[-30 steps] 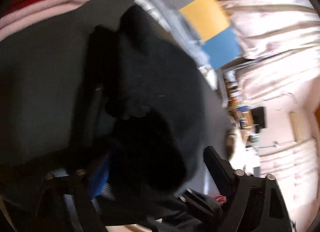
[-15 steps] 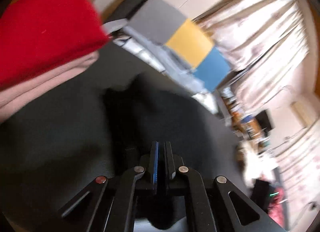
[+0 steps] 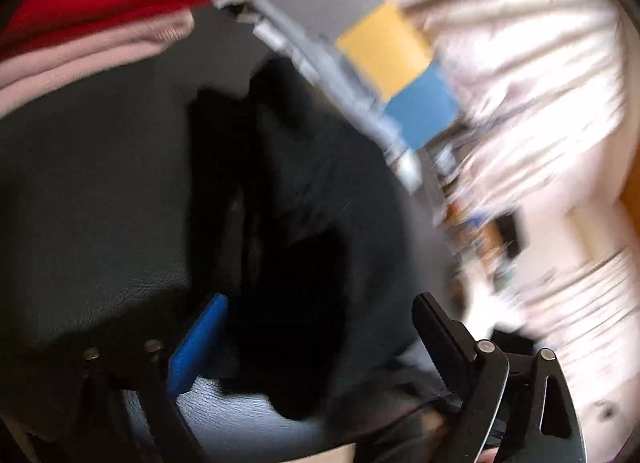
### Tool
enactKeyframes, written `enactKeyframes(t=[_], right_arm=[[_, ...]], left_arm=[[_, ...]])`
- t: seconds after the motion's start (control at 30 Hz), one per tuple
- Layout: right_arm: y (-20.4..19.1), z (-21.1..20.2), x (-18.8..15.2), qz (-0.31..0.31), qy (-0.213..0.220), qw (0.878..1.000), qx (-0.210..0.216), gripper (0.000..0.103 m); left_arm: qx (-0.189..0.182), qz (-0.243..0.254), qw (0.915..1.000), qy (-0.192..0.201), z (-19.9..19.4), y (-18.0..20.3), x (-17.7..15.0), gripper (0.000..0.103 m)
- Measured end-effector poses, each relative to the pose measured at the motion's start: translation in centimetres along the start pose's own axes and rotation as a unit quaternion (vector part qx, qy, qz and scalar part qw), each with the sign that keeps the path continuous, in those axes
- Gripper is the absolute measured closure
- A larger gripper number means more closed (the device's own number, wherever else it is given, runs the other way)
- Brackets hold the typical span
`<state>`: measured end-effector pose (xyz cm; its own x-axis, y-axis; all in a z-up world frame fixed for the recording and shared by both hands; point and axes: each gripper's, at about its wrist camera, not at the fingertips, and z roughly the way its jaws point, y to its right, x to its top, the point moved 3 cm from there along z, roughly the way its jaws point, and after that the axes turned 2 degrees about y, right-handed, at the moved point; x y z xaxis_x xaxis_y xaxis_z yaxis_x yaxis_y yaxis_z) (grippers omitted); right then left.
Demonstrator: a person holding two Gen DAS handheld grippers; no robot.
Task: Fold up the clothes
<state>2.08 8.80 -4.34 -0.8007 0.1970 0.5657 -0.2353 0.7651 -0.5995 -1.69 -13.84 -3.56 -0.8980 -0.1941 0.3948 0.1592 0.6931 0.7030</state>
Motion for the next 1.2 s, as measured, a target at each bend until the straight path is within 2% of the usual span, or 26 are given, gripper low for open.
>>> enactKeyframes(t=[0.03, 0.07, 0.1, 0.17, 0.23, 0.3, 0.37, 0.43, 0.47, 0.57, 0.67, 0.77, 0.8, 0.83, 0.93, 0.97, 1.07, 1.13, 1.2], right_arm=[[0.3, 0.3, 0.2, 0.006, 0.002, 1.0, -0.003, 0.07], [0.4, 0.3, 0.3, 0.01, 0.005, 1.0, -0.01, 0.069], [0.5, 0.2, 0.4, 0.011, 0.008, 1.0, -0.017, 0.07], [0.8, -0.4, 0.4, 0.005, 0.017, 0.999, -0.036, 0.07], [1.2, -1.0, 0.4, -0.011, 0.014, 0.997, -0.07, 0.07], [1.7, -0.9, 0.3, -0.028, 0.0, 0.995, -0.091, 0.072], [1.8, -0.8, 0.3, -0.035, -0.01, 0.995, -0.094, 0.072], [1.8, -0.6, 0.5, -0.037, -0.014, 0.995, -0.096, 0.072], [1.9, -0.7, 0.4, -0.033, -0.012, 0.995, -0.095, 0.072], [2.3, -0.8, 0.4, -0.017, -0.007, 0.996, -0.085, 0.072], [2.8, -1.4, 0.5, 0.009, -0.007, 0.997, -0.071, 0.072], [2.7, -2.6, 0.6, 0.042, -0.004, 0.998, -0.041, 0.07], [2.2, -3.2, 0.6, 0.034, -0.002, 0.999, -0.022, 0.069], [1.6, -3.8, 0.5, 0.017, -0.005, 1.0, -0.012, 0.069], [-0.1, -5.5, 0.4, -0.032, 0.0, 0.999, 0.001, 0.069], [-0.5, -5.9, 0.7, -0.046, 0.009, 0.999, -0.004, 0.069], [-0.5, -6.6, 2.7, -0.067, 0.05, 0.996, -0.033, 0.07], [-0.6, -5.7, 3.4, -0.082, 0.052, 0.994, -0.048, 0.071], [-0.6, -4.1, 3.7, -0.099, 0.041, 0.992, -0.061, 0.075]], left_arm=[[0.018, 0.007, 0.9997, -0.014, 0.8, 0.2, 0.0, 0.074], [0.024, 0.005, 0.9995, -0.019, 1.2, 0.3, 0.1, 0.086], [0.015, 0.003, 0.9997, -0.018, 1.2, 0.7, 0.3, 0.092], [-0.025, 0.001, 0.9997, 0.0, 0.1, 2.0, 1.0, 0.093], [-0.054, 0.015, 0.9977, 0.036, -2.0, 3.6, 2.3, 0.094], [-0.041, 0.044, 0.9963, 0.062, -3.4, 4.8, 3.8, 0.096], [0.005, 0.077, 0.9944, 0.072, -3.5, 4.6, 4.7, 0.096], [0.058, 0.091, 0.9924, 0.059, -1.9, 2.6, 4.6, 0.096], [0.071, 0.089, 0.9922, 0.05, -1.0, 1.5, 4.3, 0.096], [0.056, 0.055, 0.9966, 0.024, 1.4, -1.1, 2.9, 0.096], [0.016, 0.02, 0.9992, 0.032, 0.9, -1.1, 1.5, 0.094], [0.041, 0.026, 0.9978, 0.045, 0.2, -1.3, 1.5, 0.079], [0.053, 0.022, 0.9968, 0.056, -0.4, -1.5, 1.6, 0.063], [0.066, 0.019, 0.9954, 0.067, -1.1, -1.6, 1.8, 0.058], [0.11, 0.018, 0.9862, 0.123, -4.0, -1.8, 1.5, 0.058], [0.121, 0.029, 0.9818, 0.144, -4.9, -1.3, 1.5, 0.058], [0.126, 0.112, 0.9663, 0.195, -5.8, 3.1, 1.5, 0.058], [0.114, 0.171, 0.9599, 0.191, -4.4, 6.2, 1.2, 0.052], [0.103, 0.221, 0.9567, 0.159, -2.1, 7.3, 0.9, 0.052]])
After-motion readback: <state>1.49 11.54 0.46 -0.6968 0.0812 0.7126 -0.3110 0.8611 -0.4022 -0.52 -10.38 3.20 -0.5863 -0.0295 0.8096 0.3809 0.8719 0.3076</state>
